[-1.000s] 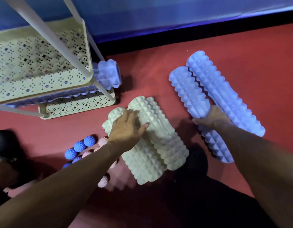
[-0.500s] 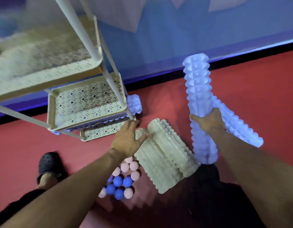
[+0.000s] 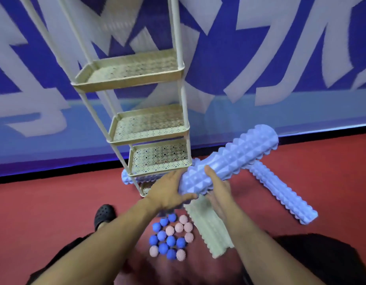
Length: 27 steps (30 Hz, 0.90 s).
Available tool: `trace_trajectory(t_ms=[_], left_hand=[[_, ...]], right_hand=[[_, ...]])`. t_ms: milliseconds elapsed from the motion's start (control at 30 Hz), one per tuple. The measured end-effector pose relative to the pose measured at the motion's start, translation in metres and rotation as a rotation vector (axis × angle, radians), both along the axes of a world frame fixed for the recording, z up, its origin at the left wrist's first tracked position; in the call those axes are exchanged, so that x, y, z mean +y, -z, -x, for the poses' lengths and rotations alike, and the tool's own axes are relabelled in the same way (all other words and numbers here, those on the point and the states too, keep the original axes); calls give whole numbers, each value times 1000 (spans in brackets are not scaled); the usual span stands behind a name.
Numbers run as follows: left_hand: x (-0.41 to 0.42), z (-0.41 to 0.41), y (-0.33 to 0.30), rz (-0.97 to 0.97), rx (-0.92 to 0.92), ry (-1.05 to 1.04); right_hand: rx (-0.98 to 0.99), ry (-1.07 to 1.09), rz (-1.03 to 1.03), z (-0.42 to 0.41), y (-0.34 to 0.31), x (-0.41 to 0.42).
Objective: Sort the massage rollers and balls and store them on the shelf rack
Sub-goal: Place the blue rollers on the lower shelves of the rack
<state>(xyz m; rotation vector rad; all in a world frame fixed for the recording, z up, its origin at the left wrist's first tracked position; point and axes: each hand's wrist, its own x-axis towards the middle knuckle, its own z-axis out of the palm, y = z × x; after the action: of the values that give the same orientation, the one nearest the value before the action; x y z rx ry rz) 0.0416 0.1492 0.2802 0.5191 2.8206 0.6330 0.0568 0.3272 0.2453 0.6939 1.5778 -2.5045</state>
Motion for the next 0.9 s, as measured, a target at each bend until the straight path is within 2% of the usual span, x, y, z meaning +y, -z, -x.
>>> trace_trajectory(t_ms=[100,233,300,400,567,733,800,900], left_hand=[[-28,-23,-21,164,109,-43],[-67,-47,-44,241,196,-87],[-86,-58,-54,234,246,-106],[-115,-69,-71,323,314,-118],[-157,-82,-99,418,392,-123],[-180,-90,-117,467,478,-88],[-184,-90,-121,463,528,-48],[-190,-86,-122,436,593,2]], right_hand=[[-2,-40,136,-24,-23,-37],[36,-112,116,-46,-45,-70],[37,-214,3,-57,-55,-75],[-18,-317,-280,-64,-67,-65],[-5,-19,-485,-54,-95,-21],[48,-19,-604,-49,-126,7],[75,-32,-595,-49,-134,11],[88,-121,-412,-52,-141,16]])
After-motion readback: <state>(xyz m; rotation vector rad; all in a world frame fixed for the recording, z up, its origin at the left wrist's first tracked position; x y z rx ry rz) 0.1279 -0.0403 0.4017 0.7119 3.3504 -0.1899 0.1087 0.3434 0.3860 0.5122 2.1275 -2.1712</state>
